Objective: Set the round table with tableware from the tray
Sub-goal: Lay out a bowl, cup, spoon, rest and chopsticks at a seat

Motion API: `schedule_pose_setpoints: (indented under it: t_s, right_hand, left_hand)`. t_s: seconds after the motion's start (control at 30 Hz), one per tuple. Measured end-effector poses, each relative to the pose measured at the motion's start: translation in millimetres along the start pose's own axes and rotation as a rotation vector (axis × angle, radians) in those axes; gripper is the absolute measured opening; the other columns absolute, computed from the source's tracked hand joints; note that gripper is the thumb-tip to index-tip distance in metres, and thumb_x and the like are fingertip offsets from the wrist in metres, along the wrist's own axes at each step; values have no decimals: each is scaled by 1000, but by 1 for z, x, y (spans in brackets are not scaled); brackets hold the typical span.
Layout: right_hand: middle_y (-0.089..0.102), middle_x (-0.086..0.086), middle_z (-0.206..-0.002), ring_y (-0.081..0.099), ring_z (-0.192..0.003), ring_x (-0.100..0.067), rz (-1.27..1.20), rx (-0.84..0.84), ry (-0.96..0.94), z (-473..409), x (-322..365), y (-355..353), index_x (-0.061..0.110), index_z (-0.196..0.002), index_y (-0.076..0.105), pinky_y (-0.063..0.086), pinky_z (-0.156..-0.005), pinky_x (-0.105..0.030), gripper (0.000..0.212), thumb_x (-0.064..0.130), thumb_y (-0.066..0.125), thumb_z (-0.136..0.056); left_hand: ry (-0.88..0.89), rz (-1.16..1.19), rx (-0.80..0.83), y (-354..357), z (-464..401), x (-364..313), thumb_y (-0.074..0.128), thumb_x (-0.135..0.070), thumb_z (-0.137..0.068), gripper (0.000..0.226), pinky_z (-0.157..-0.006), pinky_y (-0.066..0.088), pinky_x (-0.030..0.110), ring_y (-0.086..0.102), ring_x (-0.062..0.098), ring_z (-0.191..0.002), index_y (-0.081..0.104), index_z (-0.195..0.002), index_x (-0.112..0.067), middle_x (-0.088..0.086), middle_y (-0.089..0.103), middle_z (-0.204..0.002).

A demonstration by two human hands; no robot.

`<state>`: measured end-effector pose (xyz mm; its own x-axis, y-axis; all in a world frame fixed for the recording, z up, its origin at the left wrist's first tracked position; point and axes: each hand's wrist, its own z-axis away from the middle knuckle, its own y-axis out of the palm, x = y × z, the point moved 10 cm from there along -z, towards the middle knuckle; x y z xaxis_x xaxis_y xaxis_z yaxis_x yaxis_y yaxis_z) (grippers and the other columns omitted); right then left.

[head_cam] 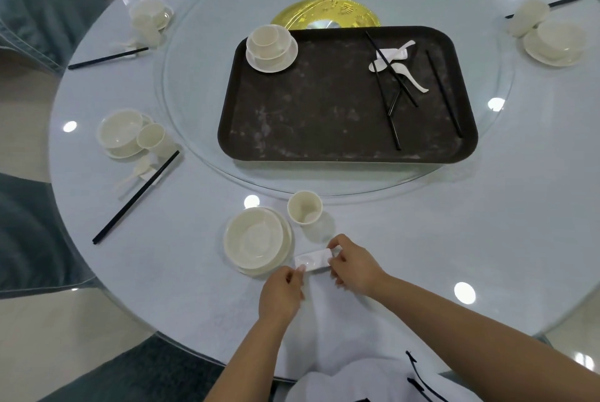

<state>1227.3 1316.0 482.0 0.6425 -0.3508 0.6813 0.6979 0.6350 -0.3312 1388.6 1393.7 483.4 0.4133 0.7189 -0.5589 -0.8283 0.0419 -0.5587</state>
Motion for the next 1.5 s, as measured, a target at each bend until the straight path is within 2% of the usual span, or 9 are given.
schedule_pose_setpoints:
  t_s: [0.2, 0.47, 0.6, 0.7, 0.87, 0.97, 1.17, 1.33, 1.5]
  right_hand:
    - [65, -4, -70, 60, -50, -9, 21, -3, -28, 0, 1, -1, 24, -103, 48, 54, -52, -24, 6, 21, 49, -98]
    - [65, -4, -73, 61, -53, -13, -31, -41, -37, -1, 6, -17, 22, -111, 49, 53, -54, -25, 16, 21, 50, -96]
    - [66, 0, -73, 61, -54, -10, -94, -202, -52, -10, 23, -71, 24, -102, 58, 53, -48, -27, 8, 24, 52, -96]
    - [67, 1, -73, 62, -57, -11, -84, -351, -110, -18, 45, -127, 21, -95, 61, 52, -59, -30, 7, 22, 54, -95]
    - [65, 5, -74, 65, -73, -18, 55, -546, -158, -31, 78, -224, 23, -89, 61, 51, -71, -31, 8, 21, 54, -93]
    - [69, -3, -87, 67, -80, -25, 95, -612, -120, -45, 86, -273, 19, -93, 61, 55, -81, -38, 8, 22, 53, -93]
    - [65, -14, -110, 65, -95, -34, 233, -647, -37, -91, 99, -330, 8, -115, 57, 51, -90, -40, 25, 19, 53, -93]
    - [55, -19, -124, 56, -111, -37, 337, -650, -13, -132, 110, -342, 3, -122, 53, 44, -92, -39, 32, 19, 52, -94]
    - [52, -21, -125, 53, -114, -39, 409, -646, 50, -156, 106, -345, 1, -122, 50, 42, -94, -39, 30, 13, 52, -94]
  left_hand:
    - [-17, 30, -4, -2, -2, 1, 44, -45, -99, 42, -51, 45, 17, 64, 13, -57, 60, -77, -13, 2, 67, -66]
    - [35, -104, 12, -9, 0, -14, 42, -44, -99, 44, -77, 55, 37, 65, 15, -71, 65, -79, -12, -1, 69, -72]
    - [69, -10, 17, -15, 5, -47, 35, -55, -98, 60, -69, 55, 34, 65, 13, -63, 66, -71, -12, 1, 69, -64]
    - [51, 67, 88, -9, 9, -78, 23, -63, -96, 72, -60, 46, 24, 61, 7, -52, 68, -71, -13, 0, 70, -61]
    - [155, 202, 107, -8, 5, -133, 23, -64, -96, 70, -61, 45, 26, 60, 4, -50, 69, -70, -17, 0, 70, -63]
    - [203, 309, 79, -10, -2, -161, 22, -70, -89, 72, -65, 51, 31, 64, 13, -58, 68, -70, -18, 0, 70, -64]
    - [224, 354, 46, -20, -22, -182, 19, -76, -77, 73, -63, 47, 26, 67, 15, -68, 70, -79, -23, -5, 72, -73]
    - [181, 363, 17, -26, -41, -185, 20, -76, -76, 72, -66, 48, 26, 68, 17, -73, 71, -81, -24, -5, 72, -76]
    - [178, 374, 12, -26, -53, -194, 23, -79, -72, 71, -68, 50, 26, 68, 10, -69, 71, -77, -26, -7, 72, -74]
